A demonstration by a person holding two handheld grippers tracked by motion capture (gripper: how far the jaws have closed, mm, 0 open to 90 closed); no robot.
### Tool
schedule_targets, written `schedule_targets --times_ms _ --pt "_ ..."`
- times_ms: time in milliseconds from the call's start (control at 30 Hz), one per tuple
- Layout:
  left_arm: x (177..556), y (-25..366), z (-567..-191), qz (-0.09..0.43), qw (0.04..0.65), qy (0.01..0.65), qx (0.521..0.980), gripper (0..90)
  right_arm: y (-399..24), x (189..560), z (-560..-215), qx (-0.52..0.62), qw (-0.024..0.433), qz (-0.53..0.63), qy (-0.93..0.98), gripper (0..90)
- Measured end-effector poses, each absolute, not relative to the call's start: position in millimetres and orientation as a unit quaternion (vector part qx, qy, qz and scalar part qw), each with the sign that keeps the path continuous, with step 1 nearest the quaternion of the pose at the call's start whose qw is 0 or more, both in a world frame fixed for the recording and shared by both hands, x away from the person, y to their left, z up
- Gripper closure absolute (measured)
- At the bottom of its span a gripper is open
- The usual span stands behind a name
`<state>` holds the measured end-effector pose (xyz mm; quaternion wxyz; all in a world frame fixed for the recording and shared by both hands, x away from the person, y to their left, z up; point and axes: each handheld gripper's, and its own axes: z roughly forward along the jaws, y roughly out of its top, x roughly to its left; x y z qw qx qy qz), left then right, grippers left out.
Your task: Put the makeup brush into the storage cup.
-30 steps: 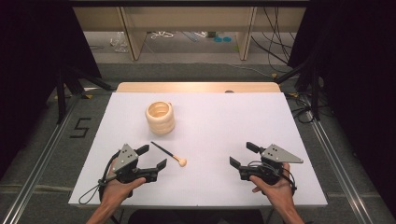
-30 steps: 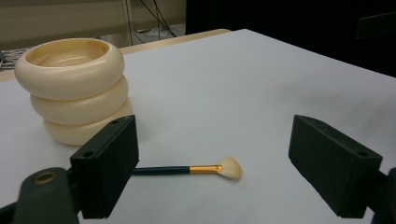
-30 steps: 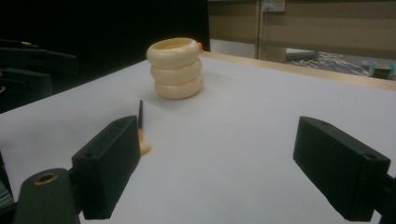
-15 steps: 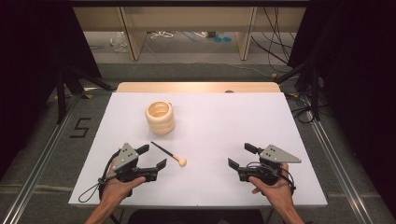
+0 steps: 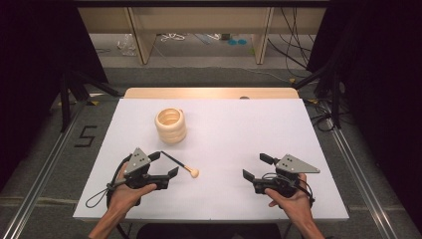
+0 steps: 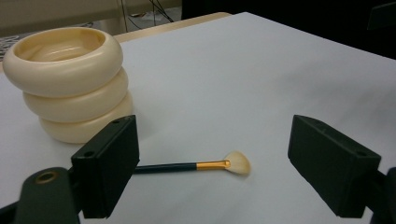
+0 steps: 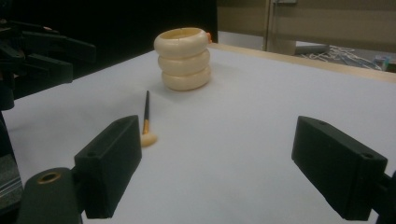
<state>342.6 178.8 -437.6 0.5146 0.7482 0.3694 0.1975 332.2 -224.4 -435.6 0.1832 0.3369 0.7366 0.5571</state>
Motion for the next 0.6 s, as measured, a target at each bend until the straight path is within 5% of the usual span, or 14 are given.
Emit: schedule_targets --times_ms 600 --pt "376.3 173.9 -426.1 0.163 0.47 0.317 0.808 16.5 -223.8 333.4 -437.2 0.337 0.174 0.556 0.739 17.7"
